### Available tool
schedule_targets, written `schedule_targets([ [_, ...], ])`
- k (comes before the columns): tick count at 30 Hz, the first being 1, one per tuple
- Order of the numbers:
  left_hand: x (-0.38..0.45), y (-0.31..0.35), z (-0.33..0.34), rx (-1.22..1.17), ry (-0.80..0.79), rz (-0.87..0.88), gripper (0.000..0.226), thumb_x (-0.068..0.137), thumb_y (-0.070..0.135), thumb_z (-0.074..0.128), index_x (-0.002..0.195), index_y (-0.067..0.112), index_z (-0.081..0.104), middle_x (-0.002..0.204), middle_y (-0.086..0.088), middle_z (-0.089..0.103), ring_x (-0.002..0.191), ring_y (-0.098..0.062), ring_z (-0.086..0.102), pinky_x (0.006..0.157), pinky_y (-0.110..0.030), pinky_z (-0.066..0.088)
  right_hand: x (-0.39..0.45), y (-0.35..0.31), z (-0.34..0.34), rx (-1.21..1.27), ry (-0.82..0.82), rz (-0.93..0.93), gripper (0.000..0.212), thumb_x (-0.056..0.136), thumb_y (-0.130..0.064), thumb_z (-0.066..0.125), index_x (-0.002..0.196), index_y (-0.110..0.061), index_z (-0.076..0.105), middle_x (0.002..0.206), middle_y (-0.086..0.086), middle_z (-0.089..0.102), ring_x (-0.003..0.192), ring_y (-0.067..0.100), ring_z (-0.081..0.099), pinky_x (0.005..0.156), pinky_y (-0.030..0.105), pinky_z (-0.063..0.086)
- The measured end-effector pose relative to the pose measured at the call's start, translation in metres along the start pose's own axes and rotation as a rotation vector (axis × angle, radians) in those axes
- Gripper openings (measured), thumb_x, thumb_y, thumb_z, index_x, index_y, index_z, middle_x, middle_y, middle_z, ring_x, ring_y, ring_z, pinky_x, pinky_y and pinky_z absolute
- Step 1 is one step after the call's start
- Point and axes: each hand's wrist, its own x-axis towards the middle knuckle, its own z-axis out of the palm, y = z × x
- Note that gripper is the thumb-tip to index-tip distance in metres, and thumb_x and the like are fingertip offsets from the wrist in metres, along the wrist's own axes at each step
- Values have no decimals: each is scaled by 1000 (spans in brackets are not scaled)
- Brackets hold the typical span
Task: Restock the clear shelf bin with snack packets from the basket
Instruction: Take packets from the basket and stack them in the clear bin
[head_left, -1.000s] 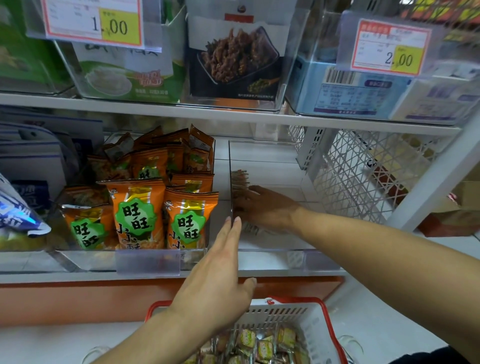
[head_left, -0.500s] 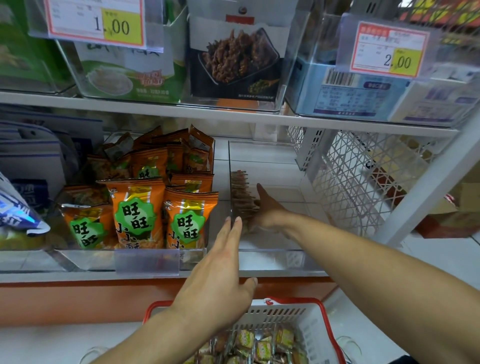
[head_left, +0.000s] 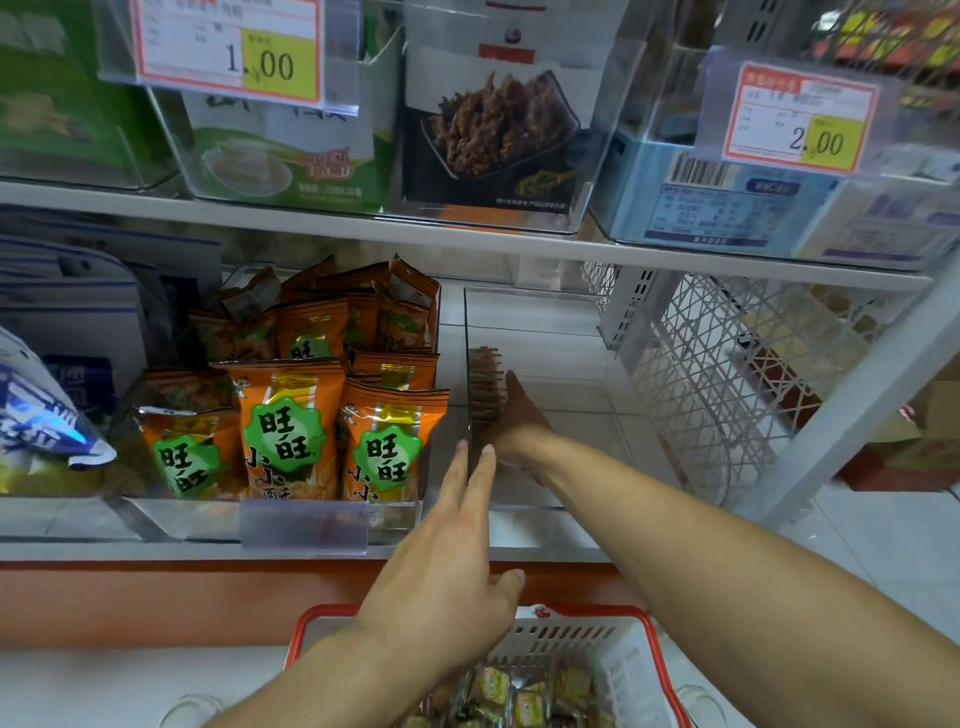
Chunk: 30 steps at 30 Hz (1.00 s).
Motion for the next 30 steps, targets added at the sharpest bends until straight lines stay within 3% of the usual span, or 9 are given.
schedule_targets([
  [2, -2, 1, -2, -2, -4, 3, 112, 90, 42, 69, 155, 45, -22, 162, 22, -33, 77, 3, 59, 79, -24, 47, 0, -1, -3, -19, -3, 33, 103, 85, -30, 76, 160, -13, 8, 157, 5, 40, 137, 23, 46, 92, 20, 33],
  [7, -8, 4, -6, 29, -10, 16, 109, 92, 42, 69, 156, 44, -18, 162, 19, -36, 87, -10, 62, 71, -20, 45, -2, -2, -13, -115, -5, -55, 59, 81, -19, 79, 131, -19, 48, 127, 6, 59, 115, 20, 56, 85, 22, 38],
  [11, -19, 5, -7, 68, 9, 25, 107, 92, 43, 68, 157, 44, -18, 161, 18, -38, 104, -9, 65, 79, -24, 51, -16, -3, -38, -53, -50, 26, 89, 80, -6, 81, 155, -11, 33, 156, 10, 42, 136, 18, 45, 106, 24, 38],
  [13, -27, 5, -6, 77, 87, 72, 101, 92, 45, 67, 159, 43, -9, 164, 21, -27, 112, -7, 63, 87, -25, 53, -29, -5, -51, 4, 117, -52, 78, 84, -2, 75, 152, -13, 40, 154, 9, 45, 139, 23, 45, 110, 30, 41],
  [15, -37, 7, -6, 101, 243, 181, 80, 91, 46, 67, 154, 38, 19, 163, 14, 12, 125, -10, 55, 92, -28, 51, -55, -5, -58, 176, 454, -284, 47, 85, 5, 63, 127, -17, 62, 130, 4, 63, 120, 16, 60, 94, 27, 51],
  [19, -38, 3, 1, 169, 277, 223, 34, 88, 47, 67, 112, 37, 45, 108, 15, 58, 95, -12, 60, 71, -33, 46, -116, 20, -42, 274, 832, -851, 26, 77, 11, 54, 81, -13, 65, 82, -1, 64, 79, 13, 62, 72, 23, 48],
  [24, -23, -28, 58, 405, -218, 50, 36, 88, 43, 64, 121, 31, 53, 121, 1, 66, 111, -26, 63, 83, -37, 50, -155, 114, 50, 46, 467, -598, 20, 75, 10, 57, 75, -9, 64, 77, 1, 62, 76, 19, 57, 71, 31, 47],
  [27, -13, -51, 106, 416, -414, 33, 42, 91, 40, 63, 130, 26, 55, 130, -4, 64, 119, -28, 61, 92, -36, 51, -176, 200, 92, -249, -22, -125, 28, 86, -2, 59, 105, -21, 67, 113, -4, 65, 109, 17, 56, 93, 36, 49],
  [30, -11, -82, 147, 326, -558, -62, 48, 93, 35, 62, 138, 21, 52, 140, -9, 59, 125, -30, 58, 102, -38, 50, -199, 264, 113, -512, -323, 82, 62, 87, -1, 60, 143, -25, 49, 155, 0, 41, 141, 23, 39, 112, 32, 38],
])
